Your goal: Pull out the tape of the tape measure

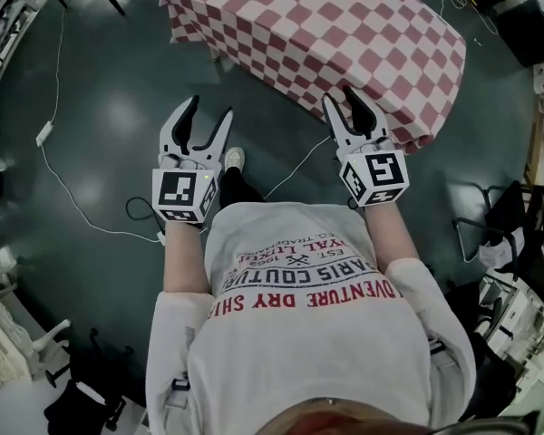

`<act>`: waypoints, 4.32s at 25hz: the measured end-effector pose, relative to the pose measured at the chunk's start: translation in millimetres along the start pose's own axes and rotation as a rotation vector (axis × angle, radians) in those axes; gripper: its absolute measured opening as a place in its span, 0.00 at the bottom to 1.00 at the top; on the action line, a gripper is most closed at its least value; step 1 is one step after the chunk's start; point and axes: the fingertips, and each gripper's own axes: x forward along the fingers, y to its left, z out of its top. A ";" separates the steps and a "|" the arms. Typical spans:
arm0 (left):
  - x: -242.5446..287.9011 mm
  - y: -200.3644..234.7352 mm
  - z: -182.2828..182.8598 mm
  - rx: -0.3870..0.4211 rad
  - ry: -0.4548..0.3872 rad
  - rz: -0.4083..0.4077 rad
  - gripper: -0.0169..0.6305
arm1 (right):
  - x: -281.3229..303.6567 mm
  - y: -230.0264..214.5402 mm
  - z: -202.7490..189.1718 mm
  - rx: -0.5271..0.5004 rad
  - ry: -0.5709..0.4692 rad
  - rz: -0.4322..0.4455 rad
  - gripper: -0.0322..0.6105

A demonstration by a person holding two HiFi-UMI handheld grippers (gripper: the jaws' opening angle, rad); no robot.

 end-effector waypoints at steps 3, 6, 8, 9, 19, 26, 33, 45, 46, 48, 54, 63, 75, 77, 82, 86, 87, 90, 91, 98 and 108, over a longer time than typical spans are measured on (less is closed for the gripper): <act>23.0 16.5 17.7 0.017 -0.008 -0.058 0.44 | 16.8 -6.3 13.3 0.001 0.009 -0.036 0.28; 48.5 44.5 25.3 0.019 -0.019 -0.129 0.44 | 43.1 -7.9 23.9 0.009 0.014 -0.088 0.28; 71.3 72.9 25.7 0.022 -0.013 -0.186 0.44 | 72.7 -6.9 31.8 0.008 0.016 -0.120 0.28; 82.7 85.6 25.1 0.030 -0.006 -0.216 0.44 | 87.4 -7.3 35.5 0.008 0.017 -0.136 0.28; 174.4 145.8 12.4 0.070 0.061 -0.392 0.43 | 181.0 -22.3 33.8 0.063 0.091 -0.238 0.28; 252.5 150.8 -0.3 0.123 0.098 -0.469 0.42 | 229.9 -70.5 14.8 0.108 0.113 -0.281 0.28; 359.6 148.4 -12.2 0.167 0.176 -0.555 0.42 | 290.5 -148.8 3.9 0.153 0.135 -0.328 0.28; 497.5 130.1 -71.3 0.241 0.368 -0.705 0.41 | 355.0 -235.7 -40.2 0.222 0.243 -0.350 0.28; 504.8 127.1 -78.0 0.260 0.387 -0.724 0.41 | 357.3 -239.8 -44.0 0.228 0.252 -0.355 0.28; 517.1 121.1 -91.6 0.307 0.431 -0.767 0.41 | 360.4 -245.8 -51.0 0.243 0.270 -0.364 0.28; 546.9 109.0 -132.9 0.522 0.569 -0.889 0.41 | 363.9 -255.0 -68.5 0.289 0.308 -0.389 0.28; 575.2 101.8 -172.6 0.801 0.691 -1.133 0.44 | 371.7 -255.3 -74.1 0.360 0.341 -0.478 0.28; 573.7 92.0 -192.6 0.868 0.750 -1.322 0.44 | 375.8 -247.7 -80.7 0.411 0.375 -0.562 0.28; 573.4 90.9 -193.2 0.868 0.753 -1.340 0.44 | 375.9 -246.9 -82.2 0.414 0.379 -0.570 0.28; 577.2 89.3 -191.1 0.803 0.742 -1.303 0.39 | 375.8 -245.3 -83.0 0.415 0.384 -0.588 0.28; 578.8 89.0 -190.6 0.766 0.725 -1.295 0.39 | 375.4 -245.4 -81.0 0.411 0.386 -0.590 0.28; 579.0 89.4 -190.8 0.756 0.726 -1.288 0.38 | 375.6 -245.3 -80.1 0.410 0.386 -0.587 0.28; 578.1 93.0 -191.3 0.754 0.741 -1.250 0.38 | 376.7 -244.5 -75.4 0.393 0.385 -0.570 0.28; 577.3 94.1 -190.0 0.751 0.738 -1.236 0.38 | 376.4 -244.5 -73.5 0.385 0.383 -0.565 0.28; 558.9 99.2 -147.7 0.769 0.621 -1.249 0.38 | 383.7 -237.2 -65.9 0.315 0.402 -0.463 0.28; 538.7 103.3 -74.3 0.913 0.542 -1.331 0.38 | 425.0 -209.1 -48.0 0.169 0.420 -0.165 0.27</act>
